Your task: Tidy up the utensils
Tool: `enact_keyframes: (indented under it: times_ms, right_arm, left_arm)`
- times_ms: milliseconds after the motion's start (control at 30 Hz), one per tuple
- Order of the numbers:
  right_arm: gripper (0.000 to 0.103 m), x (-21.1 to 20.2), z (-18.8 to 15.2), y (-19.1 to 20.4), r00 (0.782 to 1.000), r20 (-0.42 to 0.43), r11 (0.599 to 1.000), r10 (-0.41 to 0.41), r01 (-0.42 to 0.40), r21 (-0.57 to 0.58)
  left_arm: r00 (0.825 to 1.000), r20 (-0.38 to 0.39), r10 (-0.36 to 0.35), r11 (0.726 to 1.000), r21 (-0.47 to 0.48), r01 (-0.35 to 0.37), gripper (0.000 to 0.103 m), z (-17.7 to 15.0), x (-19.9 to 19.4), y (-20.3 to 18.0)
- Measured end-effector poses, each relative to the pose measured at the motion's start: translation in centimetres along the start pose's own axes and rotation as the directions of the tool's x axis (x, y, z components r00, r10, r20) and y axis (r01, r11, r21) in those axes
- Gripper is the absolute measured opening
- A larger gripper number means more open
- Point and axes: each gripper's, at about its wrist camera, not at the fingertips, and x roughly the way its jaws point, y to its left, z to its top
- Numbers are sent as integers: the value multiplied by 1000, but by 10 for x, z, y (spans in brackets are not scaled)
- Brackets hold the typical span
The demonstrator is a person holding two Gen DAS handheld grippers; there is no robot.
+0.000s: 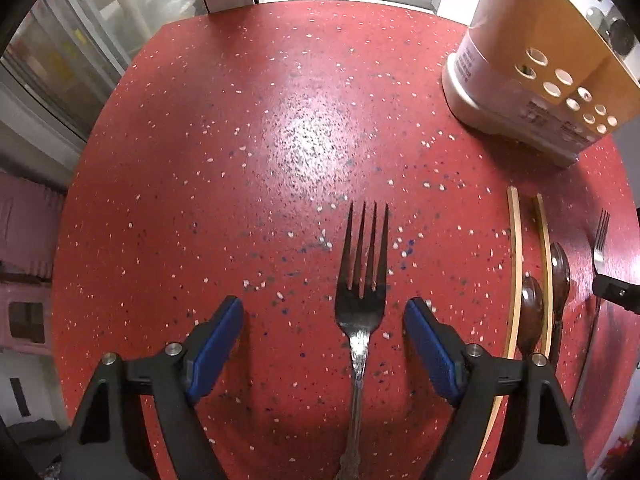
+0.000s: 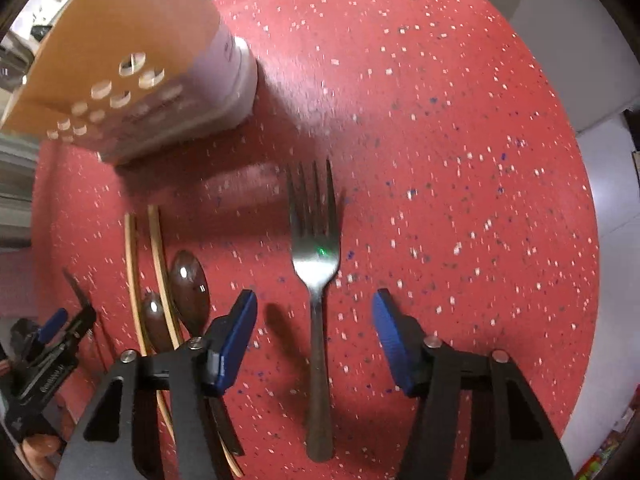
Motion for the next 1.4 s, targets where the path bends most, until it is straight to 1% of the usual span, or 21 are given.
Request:
enact_keyframes:
  times_ms: [67, 133, 200, 233, 300, 333, 367, 433, 467, 500, 533, 633, 700, 833, 900, 967, 1133, 1267, 1333, 1367, 1400]
  right_arm:
    - [59, 1, -2, 6, 999, 3, 999, -42, 42, -34]
    - [57, 2, -2, 10, 997, 3, 996, -77, 77, -51]
    - [50, 3, -2, 17, 993, 5, 990, -119, 119, -71]
    - [47, 4, -2, 22, 992, 9, 988, -127, 127, -83]
    - [39, 3, -3, 25, 991, 3, 987, -130, 130, -93]
    - [36, 3, -4, 29, 991, 0, 986, -134, 133, -97]
    - [30, 2, -4, 31, 991, -5, 986, -131, 129, -104]
    - [21, 2, -2, 34, 992, -12, 986, -126, 124, -110]
    - [11, 2, -1, 35, 992, -17, 986, -123, 121, -111]
    - [6, 1, -3, 37, 993, -20, 987, -120, 117, -111]
    - [7, 1, -3, 38, 994, -20, 988, -112, 109, -106]
    - [6, -2, -9, 36, 996, -9, 992, -90, 89, -94]
    - [6, -4, -21, 27, 998, 8, 995, -58, 58, -80]
    - [6, -23, -35, 5, 997, 73, 997, 36, -30, -72]
    - [6, -32, -41, 1, 994, 105, 996, 41, -32, -83]
    - [6, -44, -47, -3, 985, 147, 994, 85, -74, -83]
    - [6, -76, -61, -6, 958, 246, 987, 148, -125, -103]
    - [6, -98, -70, -3, 933, 313, 981, 178, -143, -130]
    - [6, -109, -75, -2, 921, 342, 979, 188, -149, -138]
    - [7, -115, -76, -2, 914, 356, 978, 194, -152, -141]
    - [6, -116, -65, 5, 909, 366, 978, 198, -155, -143]
  left_arm:
    - [1000, -11, 10, 1000, 15, -10, 99, -3, 3, -3]
    - [1000, -8, -1, 1000, 4, 2, 96, -5, 3, -2]
    - [1000, -14, -18, 1000, -7, 18, 89, -6, 1, -3]
    - [1000, -16, -19, 1000, -3, 19, 87, -6, 0, -4]
    - [1000, -21, -23, 1000, 12, 23, 78, -11, -5, -12]
    - [999, -26, -28, 999, 22, 28, 76, -12, -6, -14]
    - [999, -30, -29, 999, 29, 29, 73, -16, -8, -17]
    - [999, -36, -38, 998, 45, 40, 64, -22, -13, -26]
    - [998, -35, -42, 998, 53, 44, 54, -23, -15, -27]
    - [998, -33, -45, 997, 68, 47, 38, -25, -17, -30]
    - [998, -33, -45, 995, 82, 48, 30, -26, -18, -32]
    - [996, -30, -90, 993, 68, 92, 30, -31, -20, -33]
    - [995, -18, -98, 994, 57, 99, 30, -34, -23, -29]
    - [989, 31, -143, 989, 25, 143, 30, -40, -38, -20]
    - [986, 55, -159, 987, 22, 158, 30, -46, -50, -15]
    - [981, 80, -176, 984, 22, 175, 30, -51, -63, -10]
    - [970, 140, -197, 980, 27, 195, 30, -57, -96, 4]
    - [961, 186, -204, 979, 36, 200, 30, -56, -115, 3]
    - [954, 215, -209, 978, 46, 204, 29, -52, -131, 2]
    - [952, 224, -210, 978, 50, 204, 20, -49, -132, -1]
    - [944, 238, -227, 974, 62, 219, 21, -47, -138, 1]
